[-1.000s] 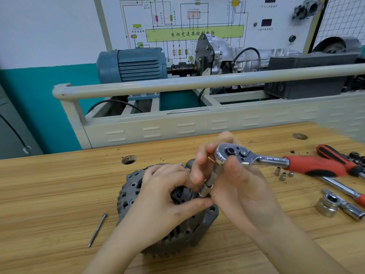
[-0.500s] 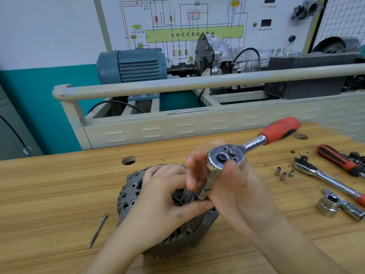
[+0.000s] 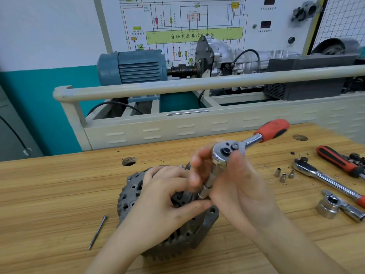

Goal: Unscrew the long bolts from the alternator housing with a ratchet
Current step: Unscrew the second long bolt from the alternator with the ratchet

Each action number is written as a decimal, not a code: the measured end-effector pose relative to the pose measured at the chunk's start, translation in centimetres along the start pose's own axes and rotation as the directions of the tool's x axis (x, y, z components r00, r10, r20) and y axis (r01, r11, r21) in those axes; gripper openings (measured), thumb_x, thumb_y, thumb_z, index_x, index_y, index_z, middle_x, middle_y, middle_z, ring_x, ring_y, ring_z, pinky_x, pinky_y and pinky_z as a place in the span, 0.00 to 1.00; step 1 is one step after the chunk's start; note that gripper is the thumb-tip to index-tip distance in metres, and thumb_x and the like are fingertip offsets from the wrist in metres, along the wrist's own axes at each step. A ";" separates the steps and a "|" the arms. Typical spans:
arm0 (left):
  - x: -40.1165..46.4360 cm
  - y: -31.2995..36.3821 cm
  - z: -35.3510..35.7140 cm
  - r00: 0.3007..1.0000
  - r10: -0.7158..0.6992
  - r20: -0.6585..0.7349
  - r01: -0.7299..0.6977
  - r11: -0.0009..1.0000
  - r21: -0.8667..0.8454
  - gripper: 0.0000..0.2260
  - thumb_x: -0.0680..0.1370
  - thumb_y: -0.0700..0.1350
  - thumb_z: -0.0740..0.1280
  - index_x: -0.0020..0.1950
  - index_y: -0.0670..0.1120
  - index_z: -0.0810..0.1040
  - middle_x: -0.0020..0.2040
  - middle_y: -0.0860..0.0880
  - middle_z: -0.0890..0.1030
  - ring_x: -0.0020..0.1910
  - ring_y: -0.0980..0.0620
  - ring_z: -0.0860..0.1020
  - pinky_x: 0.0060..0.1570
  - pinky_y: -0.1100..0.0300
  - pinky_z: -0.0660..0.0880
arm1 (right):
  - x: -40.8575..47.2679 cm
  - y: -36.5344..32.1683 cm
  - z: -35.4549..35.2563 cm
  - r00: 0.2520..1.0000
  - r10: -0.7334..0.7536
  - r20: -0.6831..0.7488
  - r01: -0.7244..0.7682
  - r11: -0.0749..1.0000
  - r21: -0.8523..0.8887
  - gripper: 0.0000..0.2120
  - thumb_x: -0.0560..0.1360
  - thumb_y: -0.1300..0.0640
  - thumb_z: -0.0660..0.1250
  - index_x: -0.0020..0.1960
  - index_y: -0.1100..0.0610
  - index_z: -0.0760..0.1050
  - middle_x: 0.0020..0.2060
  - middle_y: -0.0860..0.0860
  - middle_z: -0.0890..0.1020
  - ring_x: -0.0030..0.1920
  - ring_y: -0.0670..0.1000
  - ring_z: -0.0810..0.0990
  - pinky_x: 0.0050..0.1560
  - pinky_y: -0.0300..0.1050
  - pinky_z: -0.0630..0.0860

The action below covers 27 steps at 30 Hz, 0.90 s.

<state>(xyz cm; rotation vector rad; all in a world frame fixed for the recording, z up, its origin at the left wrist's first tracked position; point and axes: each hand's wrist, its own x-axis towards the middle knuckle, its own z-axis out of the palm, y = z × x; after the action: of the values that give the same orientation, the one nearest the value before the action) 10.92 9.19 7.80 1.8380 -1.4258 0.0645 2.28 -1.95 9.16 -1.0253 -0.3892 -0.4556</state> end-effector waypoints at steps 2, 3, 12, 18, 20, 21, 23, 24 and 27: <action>0.1 0.1 0.1 1.000 -0.005 -0.008 0.005 1.000 -0.010 0.14 0.65 0.63 0.64 0.39 0.55 0.78 0.48 0.61 0.78 0.54 0.62 0.72 0.65 0.56 0.57 | -0.1 0.1 0.1 1.000 -0.014 0.002 0.014 1.000 -0.018 0.17 0.61 0.43 0.76 0.41 0.55 0.80 0.36 0.49 0.81 0.34 0.47 0.79 0.39 0.38 0.75; 0.1 0.2 0.1 1.000 -0.012 -0.011 0.012 1.000 -0.010 0.14 0.64 0.64 0.64 0.39 0.55 0.78 0.48 0.60 0.78 0.54 0.62 0.72 0.65 0.56 0.57 | -0.1 0.0 0.1 1.000 -0.022 0.007 0.022 1.000 -0.014 0.17 0.61 0.44 0.76 0.41 0.55 0.79 0.36 0.49 0.81 0.34 0.47 0.79 0.40 0.38 0.75; -0.1 0.1 -0.2 1.000 -0.006 0.025 0.006 1.000 -0.006 0.14 0.66 0.64 0.61 0.41 0.58 0.78 0.56 0.69 0.71 0.57 0.73 0.64 0.60 0.72 0.51 | 0.1 -0.1 0.0 1.000 -0.008 0.011 0.008 1.000 -0.004 0.17 0.65 0.41 0.71 0.42 0.54 0.80 0.35 0.49 0.81 0.35 0.47 0.78 0.39 0.39 0.75; 0.1 0.3 0.1 0.999 -0.032 -0.005 0.032 0.999 0.023 0.10 0.64 0.64 0.62 0.32 0.60 0.71 0.47 0.67 0.74 0.52 0.68 0.69 0.60 0.68 0.54 | 0.0 -0.1 -0.1 1.000 -0.022 0.002 0.022 0.999 0.034 0.15 0.62 0.45 0.75 0.41 0.54 0.80 0.34 0.49 0.81 0.34 0.47 0.79 0.38 0.39 0.76; 0.1 0.3 0.1 0.999 -0.031 -0.013 0.032 0.999 0.022 0.10 0.64 0.64 0.63 0.31 0.60 0.69 0.44 0.67 0.74 0.50 0.67 0.70 0.60 0.67 0.54 | 0.0 -0.1 0.0 0.999 -0.040 -0.007 0.040 0.998 0.042 0.15 0.61 0.47 0.76 0.40 0.55 0.79 0.34 0.49 0.80 0.34 0.47 0.79 0.38 0.40 0.76; 0.1 0.3 0.1 0.999 -0.033 -0.012 0.034 0.999 0.022 0.10 0.64 0.65 0.62 0.32 0.60 0.71 0.45 0.65 0.74 0.50 0.67 0.70 0.61 0.67 0.54 | -0.1 -0.1 0.0 0.999 -0.045 -0.006 0.045 0.998 0.047 0.15 0.61 0.47 0.77 0.40 0.55 0.79 0.34 0.50 0.80 0.34 0.48 0.79 0.38 0.40 0.76; 0.0 0.2 0.1 0.999 -0.041 -0.003 0.041 0.999 0.015 0.12 0.64 0.65 0.62 0.35 0.58 0.75 0.48 0.62 0.75 0.52 0.65 0.70 0.61 0.66 0.54 | -0.1 -0.1 0.0 0.999 -0.043 0.000 0.043 0.998 0.035 0.15 0.62 0.46 0.76 0.41 0.54 0.79 0.34 0.49 0.80 0.34 0.48 0.78 0.38 0.40 0.75; 0.0 0.2 0.1 0.999 -0.044 0.005 0.044 0.999 0.008 0.13 0.64 0.65 0.62 0.36 0.57 0.76 0.50 0.62 0.75 0.53 0.65 0.70 0.61 0.66 0.54 | 0.0 -0.1 0.0 0.999 -0.037 -0.002 0.037 0.999 0.020 0.15 0.63 0.44 0.75 0.41 0.54 0.79 0.34 0.49 0.80 0.34 0.47 0.78 0.38 0.40 0.75; -0.1 0.3 -0.1 0.999 -0.042 0.014 0.042 0.999 -0.015 0.11 0.64 0.65 0.63 0.39 0.61 0.77 0.53 0.66 0.74 0.55 0.70 0.67 0.60 0.70 0.53 | 0.0 -0.1 0.0 1.000 -0.016 -0.020 0.015 1.000 -0.019 0.17 0.63 0.39 0.72 0.41 0.52 0.80 0.33 0.47 0.81 0.34 0.47 0.79 0.39 0.40 0.75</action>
<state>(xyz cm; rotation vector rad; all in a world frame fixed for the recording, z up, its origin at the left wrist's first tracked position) 10.70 9.31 8.01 1.8587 -1.3927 0.0197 2.26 -2.02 9.21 -1.0361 -0.3761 -0.4837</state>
